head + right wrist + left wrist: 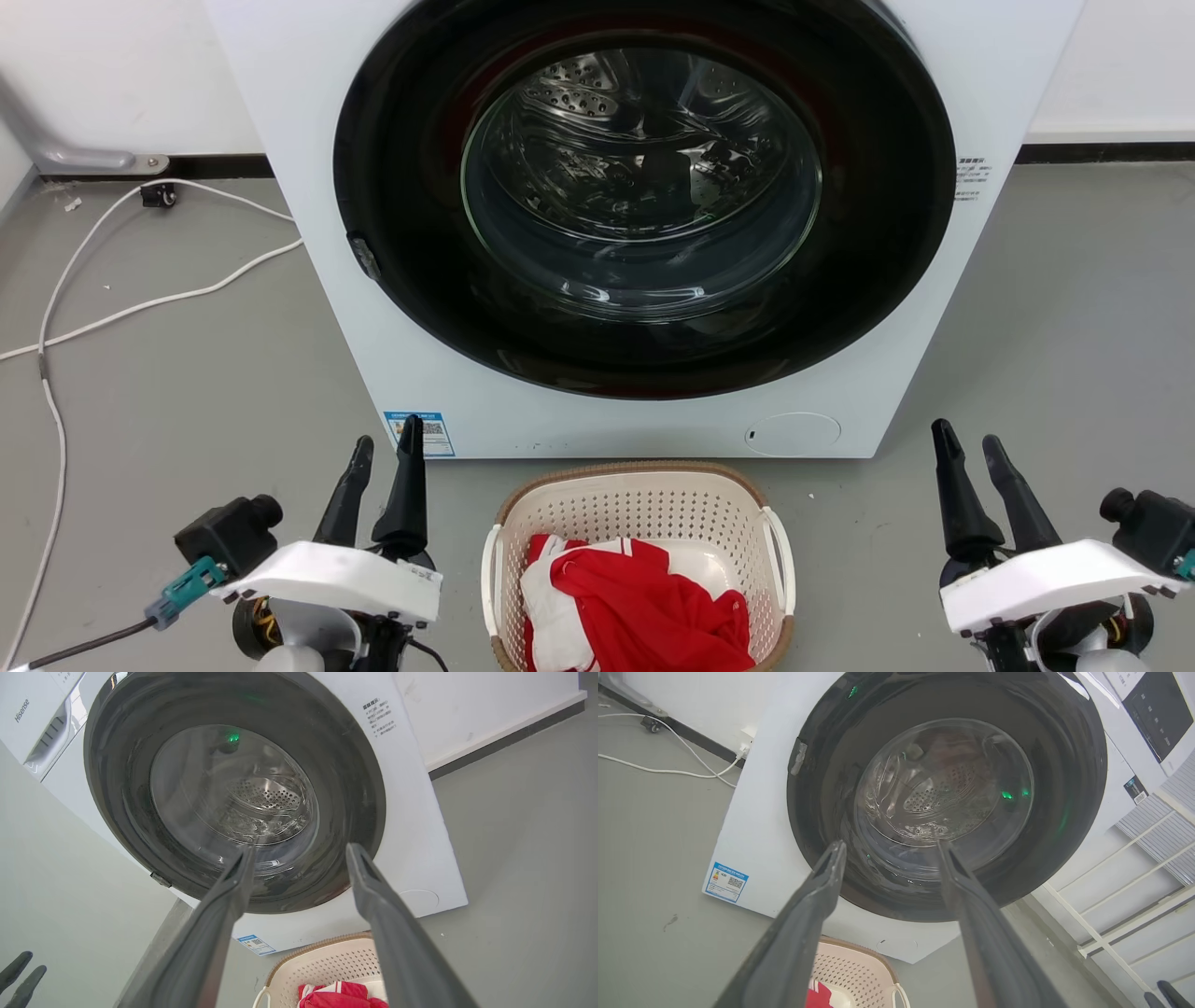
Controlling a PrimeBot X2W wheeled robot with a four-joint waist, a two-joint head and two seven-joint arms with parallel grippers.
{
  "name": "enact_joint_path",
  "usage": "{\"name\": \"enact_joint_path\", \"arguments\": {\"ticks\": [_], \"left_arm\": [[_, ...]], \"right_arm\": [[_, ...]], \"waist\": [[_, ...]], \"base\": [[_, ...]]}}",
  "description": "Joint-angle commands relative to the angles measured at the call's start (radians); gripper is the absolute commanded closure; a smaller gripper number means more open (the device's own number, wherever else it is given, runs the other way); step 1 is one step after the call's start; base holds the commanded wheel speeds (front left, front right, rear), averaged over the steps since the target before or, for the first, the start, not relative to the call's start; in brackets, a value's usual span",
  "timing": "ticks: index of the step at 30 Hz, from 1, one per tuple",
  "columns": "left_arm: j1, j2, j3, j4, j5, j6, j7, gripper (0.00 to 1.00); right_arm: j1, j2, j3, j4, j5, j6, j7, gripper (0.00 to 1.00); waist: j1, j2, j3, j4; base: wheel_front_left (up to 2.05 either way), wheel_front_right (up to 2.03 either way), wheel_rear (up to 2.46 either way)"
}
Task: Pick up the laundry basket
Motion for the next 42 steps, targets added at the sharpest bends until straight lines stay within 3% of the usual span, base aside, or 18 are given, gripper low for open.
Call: {"name": "enact_joint_path", "arguments": {"ticks": [1, 42], "left_arm": [[-0.025, 0.002, -0.004, -0.008, 0.03, 0.004, -0.009, 0.0], [-0.031, 0.001, -0.037, 0.059, 0.456, 0.034, -0.107, 0.0]], "right_arm": [[0.001, -0.001, 0.001, -0.017, -0.032, 0.0, -0.008, 0.0], [0.038, 0.002, 0.005, -0.05, -0.456, 0.0, -0.025, 0.0]], "waist": [[0.0, 0.0, 0.0, 0.0], [0.0, 0.0, -0.002, 0.002]], "base": [[0.0, 0.0, 0.0], [0.0, 0.0, 0.0]]}}
